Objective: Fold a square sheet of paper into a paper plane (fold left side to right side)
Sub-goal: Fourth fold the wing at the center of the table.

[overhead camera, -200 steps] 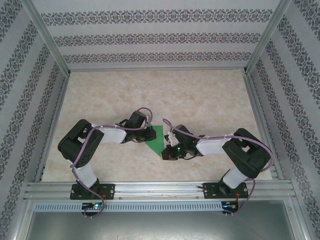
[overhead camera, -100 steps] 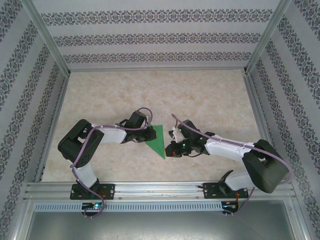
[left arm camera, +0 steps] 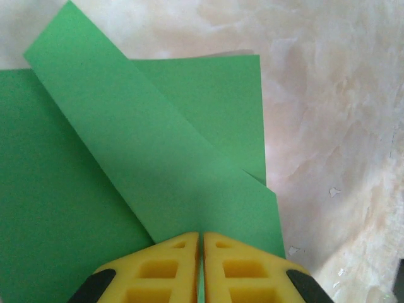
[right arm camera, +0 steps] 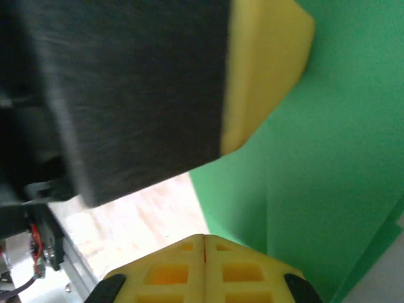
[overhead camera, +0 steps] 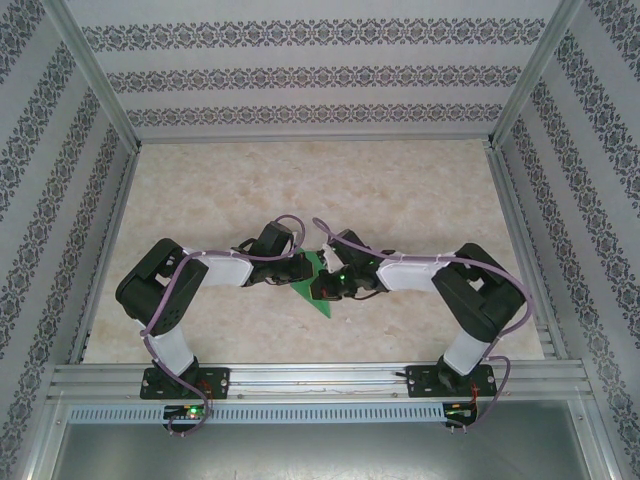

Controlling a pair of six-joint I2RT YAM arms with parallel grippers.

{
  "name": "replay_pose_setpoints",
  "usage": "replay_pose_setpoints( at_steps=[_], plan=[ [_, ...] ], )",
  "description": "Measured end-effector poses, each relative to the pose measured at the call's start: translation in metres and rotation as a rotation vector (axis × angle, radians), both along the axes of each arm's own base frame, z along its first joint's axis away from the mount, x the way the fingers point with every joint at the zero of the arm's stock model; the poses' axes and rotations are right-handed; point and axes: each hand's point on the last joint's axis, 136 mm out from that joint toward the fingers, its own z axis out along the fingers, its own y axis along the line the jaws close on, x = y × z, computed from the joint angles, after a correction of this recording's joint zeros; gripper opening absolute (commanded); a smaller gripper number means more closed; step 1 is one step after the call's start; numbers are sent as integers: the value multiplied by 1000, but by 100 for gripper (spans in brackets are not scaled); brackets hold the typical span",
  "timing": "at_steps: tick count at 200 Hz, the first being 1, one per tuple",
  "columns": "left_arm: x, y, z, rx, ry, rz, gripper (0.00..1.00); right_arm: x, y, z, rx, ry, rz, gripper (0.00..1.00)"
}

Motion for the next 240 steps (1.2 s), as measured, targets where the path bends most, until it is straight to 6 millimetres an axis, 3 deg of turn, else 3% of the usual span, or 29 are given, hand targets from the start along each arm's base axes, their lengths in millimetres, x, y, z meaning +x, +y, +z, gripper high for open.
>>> replay_pose_setpoints(
  at_steps=[78, 161, 183, 193, 219, 240],
  plan=[
    [0, 0, 0, 1, 0, 1, 11, -12, -2, -11, -17, 1, 12, 0],
    [2, 0, 1, 0, -2, 6, 12, -58, -28, -8, -24, 63, 27, 0],
    [3, 0, 3, 2, -4, 10, 14, -61, -35, 9, 1, 44, 15, 9],
    [4, 1, 4, 9, -2, 14, 16, -57, -38, 21, 25, 17, 6, 19],
    [4, 3, 10, 30, 1, 18, 22, -30, -54, 51, 74, -96, -56, 36],
    [11, -1, 29, 24, -28, 11, 27, -15, -66, 58, 73, -154, -92, 46]
  ],
)
